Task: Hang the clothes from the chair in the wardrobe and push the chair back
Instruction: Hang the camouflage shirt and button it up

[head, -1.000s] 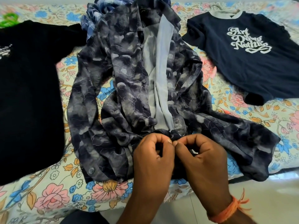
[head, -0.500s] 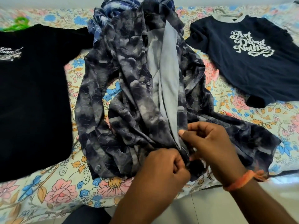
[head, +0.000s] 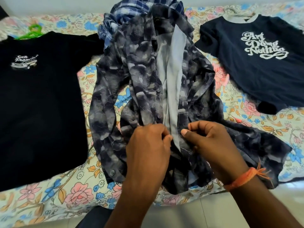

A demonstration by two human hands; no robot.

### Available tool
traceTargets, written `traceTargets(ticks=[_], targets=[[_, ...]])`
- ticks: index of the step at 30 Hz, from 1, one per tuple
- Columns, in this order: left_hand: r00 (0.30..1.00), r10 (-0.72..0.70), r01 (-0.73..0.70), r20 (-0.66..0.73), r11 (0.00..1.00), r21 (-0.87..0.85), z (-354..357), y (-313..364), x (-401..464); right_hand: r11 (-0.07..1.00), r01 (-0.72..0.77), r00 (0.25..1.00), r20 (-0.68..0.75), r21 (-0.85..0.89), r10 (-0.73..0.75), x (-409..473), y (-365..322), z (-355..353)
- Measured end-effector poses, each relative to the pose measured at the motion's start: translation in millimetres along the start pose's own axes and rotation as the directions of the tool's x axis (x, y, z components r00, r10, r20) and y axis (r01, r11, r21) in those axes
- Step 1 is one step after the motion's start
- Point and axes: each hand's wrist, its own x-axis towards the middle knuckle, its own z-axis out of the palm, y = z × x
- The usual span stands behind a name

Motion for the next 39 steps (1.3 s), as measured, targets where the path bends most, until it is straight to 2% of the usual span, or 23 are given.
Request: traceTargets(ticks=[2,5,10,12,15,18,26,30,32,34,39], targets=[[0.996,-0.07,0.07,0.063,0.998,0.01,2,-9,-1,1.0,-0.01,0.999,-0.045,-0.012,0.009,0,2,0],[0.987,-0.101,0.092,0.125,0.993,0.072,1,-18,-7,0.995,0.013,0.998,-0.065,-0.102,-0.019,2,2,6],[0.984,-0.157,0.154,0.082,0.987,0.038,4,-32,-9,0.935,0.208,0.975,-0.009,-0.288,-0.22,3,1,28],[0.981,-0.185,0.185,0.06,0.983,0.005,4,-33,-7,0.965,0.177,0.984,0.022,-0.195,-0.176,6,3,29],[0.971,-0.216,0.227,0.1,0.966,-0.121,-3,-37,-2,0.999,0.053,0.998,0.026,-0.01,-0.053,15,11,28],[0.967,-0.215,0.238,0.139,0.956,-0.172,-8,-45,-1,0.999,-0.002,0.998,0.058,0.034,0.0,24,20,31],[0.964,-0.184,0.182,0.192,0.983,0.027,-3,-38,1,0.994,0.017,0.998,0.058,0.104,-0.023,27,28,29],[0.955,-0.187,0.197,0.232,0.98,-0.023,-6,-34,0,0.991,0.044,0.997,0.056,0.124,-0.051,28,32,27],[0.95,-0.212,0.239,0.227,0.967,-0.095,-9,-33,-2,0.99,0.054,0.996,0.065,0.133,-0.063,27,35,27],[0.942,-0.257,0.282,0.216,0.954,-0.097,-9,-32,-2,0.99,0.078,0.993,0.08,0.12,-0.088,27,36,29],[0.946,-0.269,0.245,0.181,0.959,0.141,3,-23,-1,0.995,0.055,0.986,0.154,0.089,-0.068,29,35,31]])
